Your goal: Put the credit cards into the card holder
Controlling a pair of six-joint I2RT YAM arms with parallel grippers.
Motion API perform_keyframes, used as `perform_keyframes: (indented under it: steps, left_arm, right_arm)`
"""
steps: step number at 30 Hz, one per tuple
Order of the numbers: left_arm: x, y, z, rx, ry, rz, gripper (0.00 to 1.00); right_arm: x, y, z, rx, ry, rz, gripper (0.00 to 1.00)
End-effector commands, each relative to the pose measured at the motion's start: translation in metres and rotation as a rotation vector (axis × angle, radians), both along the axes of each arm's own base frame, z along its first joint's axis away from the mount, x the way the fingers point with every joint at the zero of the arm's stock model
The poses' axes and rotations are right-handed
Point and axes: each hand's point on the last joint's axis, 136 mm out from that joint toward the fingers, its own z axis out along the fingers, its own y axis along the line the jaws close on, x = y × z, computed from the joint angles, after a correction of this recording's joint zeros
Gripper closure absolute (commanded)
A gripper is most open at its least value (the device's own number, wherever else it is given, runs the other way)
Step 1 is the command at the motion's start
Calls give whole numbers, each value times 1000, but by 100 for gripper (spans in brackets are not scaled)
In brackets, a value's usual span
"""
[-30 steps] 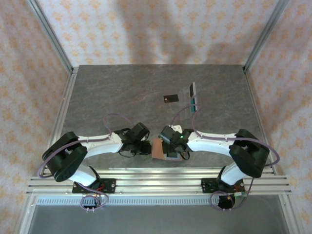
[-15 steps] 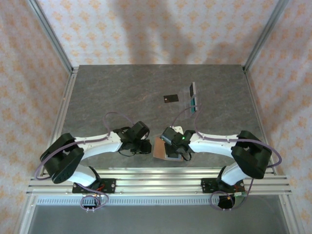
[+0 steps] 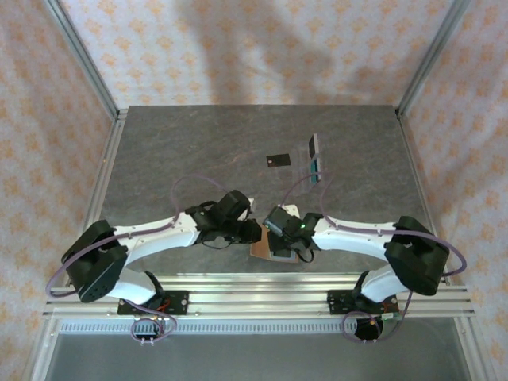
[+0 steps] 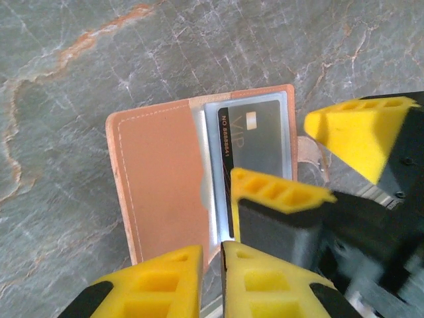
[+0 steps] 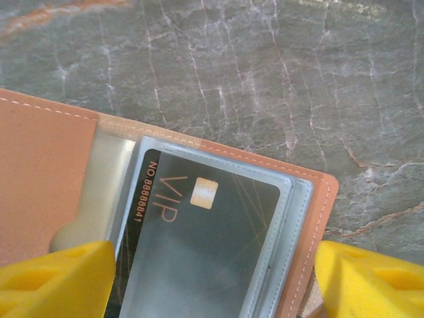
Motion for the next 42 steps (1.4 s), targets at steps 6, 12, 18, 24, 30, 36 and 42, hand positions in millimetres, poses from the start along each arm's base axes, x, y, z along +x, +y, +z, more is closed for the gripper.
perform_keyframes:
  steps: [6, 12, 18, 24, 30, 36, 42]
  left_arm:
    - [-4, 4, -36, 54, 46, 19, 85]
    - [-6, 16, -62, 124, 65, 34, 86]
    - [-12, 24, -81, 164, 91, 41, 87]
    - [-14, 28, -88, 178, 103, 47, 87]
    - [-16, 33, -92, 194, 107, 54, 88]
    - [-18, 35, -97, 195, 121, 70, 88]
    - [-19, 36, -101, 199, 130, 77, 89]
  right_arm:
    - [2, -4, 5, 1, -29, -15, 6]
    - [0, -7, -13, -37, 4, -27, 0]
    - [-2, -11, -22, -63, 13, -31, 0]
    - [-4, -22, -23, -100, 8, -36, 3]
    - [-4, -28, -15, -105, -14, -43, 5]
    - [-5, -32, -14, -101, -21, -51, 8]
    - [-7, -34, -19, -102, -17, -49, 10]
